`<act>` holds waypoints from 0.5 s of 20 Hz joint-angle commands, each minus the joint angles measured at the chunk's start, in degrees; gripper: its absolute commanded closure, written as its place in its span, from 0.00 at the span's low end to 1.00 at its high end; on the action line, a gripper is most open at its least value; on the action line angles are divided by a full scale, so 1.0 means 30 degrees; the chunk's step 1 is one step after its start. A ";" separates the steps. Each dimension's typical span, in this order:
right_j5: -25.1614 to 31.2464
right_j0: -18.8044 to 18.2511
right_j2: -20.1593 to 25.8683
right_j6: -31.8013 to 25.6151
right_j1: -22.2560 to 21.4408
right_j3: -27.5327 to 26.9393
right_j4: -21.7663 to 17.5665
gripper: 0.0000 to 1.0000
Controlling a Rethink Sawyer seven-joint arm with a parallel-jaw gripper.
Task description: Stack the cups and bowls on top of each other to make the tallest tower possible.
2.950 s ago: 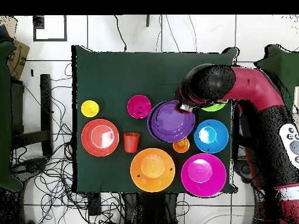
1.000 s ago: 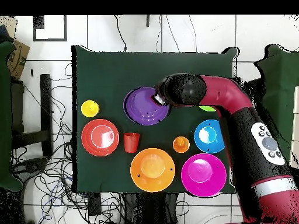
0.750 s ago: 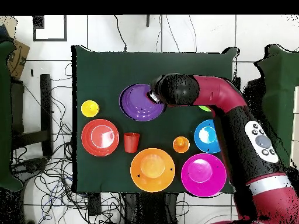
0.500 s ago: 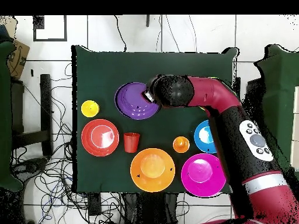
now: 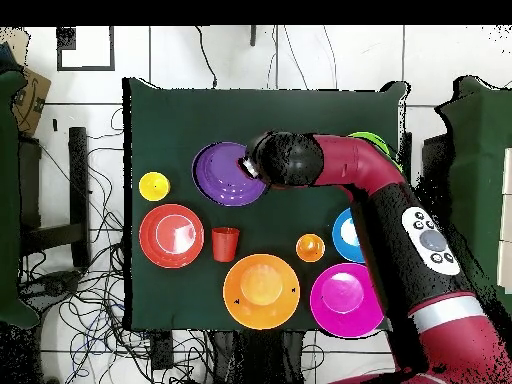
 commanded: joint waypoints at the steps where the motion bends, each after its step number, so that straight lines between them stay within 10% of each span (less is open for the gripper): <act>1: -0.0319 0.0786 -0.1578 0.2795 0.0792 0.0324 -0.0524 1.00; 10: 0.0339 0.2393 -0.3898 0.3552 0.1282 -0.1025 -0.1460 1.00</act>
